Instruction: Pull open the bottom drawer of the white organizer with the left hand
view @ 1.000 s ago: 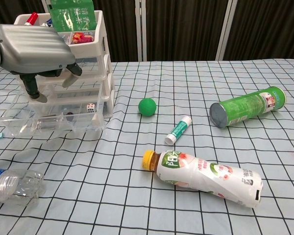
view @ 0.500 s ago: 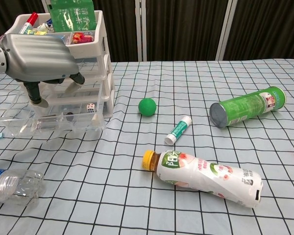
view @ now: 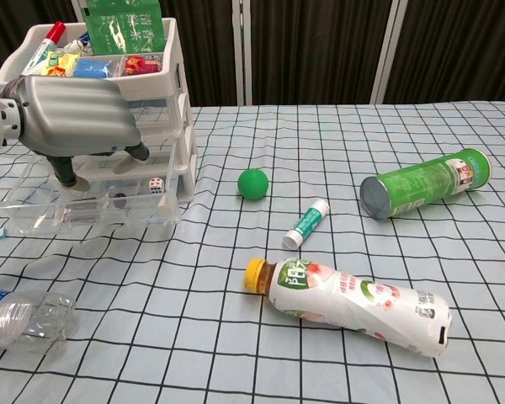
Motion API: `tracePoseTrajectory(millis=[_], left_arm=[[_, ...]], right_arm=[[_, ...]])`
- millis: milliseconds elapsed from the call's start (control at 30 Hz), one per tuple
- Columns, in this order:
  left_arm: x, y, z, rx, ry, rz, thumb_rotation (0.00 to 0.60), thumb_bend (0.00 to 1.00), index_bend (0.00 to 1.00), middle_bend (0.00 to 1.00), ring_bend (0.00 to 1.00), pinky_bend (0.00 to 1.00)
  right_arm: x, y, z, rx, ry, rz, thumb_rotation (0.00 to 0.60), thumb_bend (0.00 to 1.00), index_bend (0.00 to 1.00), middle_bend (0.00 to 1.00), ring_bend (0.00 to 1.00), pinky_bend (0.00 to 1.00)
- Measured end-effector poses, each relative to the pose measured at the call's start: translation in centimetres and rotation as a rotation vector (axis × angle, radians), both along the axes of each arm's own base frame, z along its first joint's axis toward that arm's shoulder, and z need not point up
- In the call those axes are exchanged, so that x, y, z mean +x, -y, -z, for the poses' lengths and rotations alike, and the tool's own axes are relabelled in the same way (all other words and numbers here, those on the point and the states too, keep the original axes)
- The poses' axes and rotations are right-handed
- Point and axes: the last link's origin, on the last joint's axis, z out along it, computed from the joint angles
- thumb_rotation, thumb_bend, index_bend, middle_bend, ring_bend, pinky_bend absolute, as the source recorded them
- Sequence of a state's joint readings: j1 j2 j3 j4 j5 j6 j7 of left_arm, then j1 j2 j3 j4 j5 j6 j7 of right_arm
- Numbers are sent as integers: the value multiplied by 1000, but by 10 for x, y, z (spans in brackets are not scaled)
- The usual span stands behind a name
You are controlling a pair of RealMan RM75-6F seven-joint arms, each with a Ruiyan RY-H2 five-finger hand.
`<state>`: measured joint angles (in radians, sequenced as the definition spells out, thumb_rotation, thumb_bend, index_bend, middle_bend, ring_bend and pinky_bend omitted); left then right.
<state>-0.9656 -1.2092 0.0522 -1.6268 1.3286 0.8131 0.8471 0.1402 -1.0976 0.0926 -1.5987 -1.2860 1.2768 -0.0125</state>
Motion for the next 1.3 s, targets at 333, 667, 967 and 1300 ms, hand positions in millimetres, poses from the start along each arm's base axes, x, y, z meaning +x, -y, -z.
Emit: tracePoseTrajectory(millis=[333, 667, 967, 1300], left_arm=[[-5, -5, 3, 0, -12, -10, 600, 242, 538, 953, 889, 787], [-13, -10, 8, -39, 73, -94, 600, 242, 540, 953, 889, 788], [-19, -12, 18, -65, 87, -93, 600, 242, 506, 953, 889, 788], [-17, -13, 22, -64, 67, -100, 600, 242, 487, 953, 889, 788]], right_arm=[[-1, 1, 0, -4, -6, 3, 600, 18, 0, 0, 0, 0], [-2, 2, 1, -5, -14, 9, 600, 18, 0, 0, 0, 0], [-3, 2, 2, -6, -18, 12, 600, 19, 0, 0, 0, 0], [-3, 3, 0, -12, -14, 12, 600, 18, 0, 0, 0, 0]])
